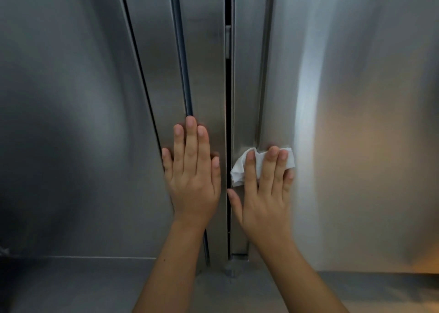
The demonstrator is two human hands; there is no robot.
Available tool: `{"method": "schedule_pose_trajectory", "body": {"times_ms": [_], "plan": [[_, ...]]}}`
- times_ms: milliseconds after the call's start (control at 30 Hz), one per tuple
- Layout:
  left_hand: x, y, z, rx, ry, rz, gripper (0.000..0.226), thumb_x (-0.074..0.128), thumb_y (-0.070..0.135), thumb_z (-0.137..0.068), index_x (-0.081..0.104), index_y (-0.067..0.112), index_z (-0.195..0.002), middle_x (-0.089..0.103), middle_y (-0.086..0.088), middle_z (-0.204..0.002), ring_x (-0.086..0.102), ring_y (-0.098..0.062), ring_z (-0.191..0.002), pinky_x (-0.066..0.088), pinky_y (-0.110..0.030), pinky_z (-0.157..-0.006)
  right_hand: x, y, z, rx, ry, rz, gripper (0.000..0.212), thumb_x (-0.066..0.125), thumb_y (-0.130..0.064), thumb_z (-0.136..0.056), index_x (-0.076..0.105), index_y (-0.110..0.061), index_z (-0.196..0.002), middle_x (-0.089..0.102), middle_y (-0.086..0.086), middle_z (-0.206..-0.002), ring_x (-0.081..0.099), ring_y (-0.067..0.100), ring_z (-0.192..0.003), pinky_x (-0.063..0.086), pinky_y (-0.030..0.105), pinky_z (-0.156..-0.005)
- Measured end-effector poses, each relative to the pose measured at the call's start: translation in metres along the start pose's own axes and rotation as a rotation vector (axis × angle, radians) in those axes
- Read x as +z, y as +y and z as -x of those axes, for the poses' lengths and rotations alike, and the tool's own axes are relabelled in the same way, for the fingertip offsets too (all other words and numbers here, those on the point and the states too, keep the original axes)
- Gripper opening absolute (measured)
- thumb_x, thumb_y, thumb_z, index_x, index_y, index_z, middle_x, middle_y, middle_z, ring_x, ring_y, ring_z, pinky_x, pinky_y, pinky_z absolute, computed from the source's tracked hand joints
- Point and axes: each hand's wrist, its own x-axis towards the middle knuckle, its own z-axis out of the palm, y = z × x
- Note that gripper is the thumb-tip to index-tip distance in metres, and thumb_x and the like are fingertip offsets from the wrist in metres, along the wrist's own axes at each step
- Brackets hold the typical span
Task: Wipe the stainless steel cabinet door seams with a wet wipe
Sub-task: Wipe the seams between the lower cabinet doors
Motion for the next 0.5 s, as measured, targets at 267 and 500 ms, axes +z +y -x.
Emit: {"method": "schedule_pose_trajectory", "body": {"times_ms": [267,500], "plan": [[-0.009,-0.003,0.054,0.029,-0.137,0.017,0.06,0.028,0.029,-0.1,-0.006,0.018,-0.148,-0.016,0.007,-0.155,-0.004,-0.013,-0.142,0.009,-0.047,-0.113,0.005,-0.003,0.052,-0.002,-0.147,-0.022,0.076,0.037,-0.043,-0.093,0.0,-0.005,-0.148,-0.033,0.014,-0.149,-0.023,0.028,-0.14,-0.006,0.048,-0.113],[-0.011,-0.007,0.055,0.049,-0.175,0.017,0.065,0.033,0.032,-0.098,-0.007,0.018,-0.148,-0.017,0.007,-0.154,-0.004,-0.013,-0.142,0.01,-0.047,-0.112,-0.007,-0.015,-0.006,0.161,0.025,-0.205,0.061,0.034,-0.041,-0.095,0.026,-0.005,-0.143,0.005,0.023,-0.146,0.0,0.034,-0.141,-0.005,0.052,-0.111]]}}
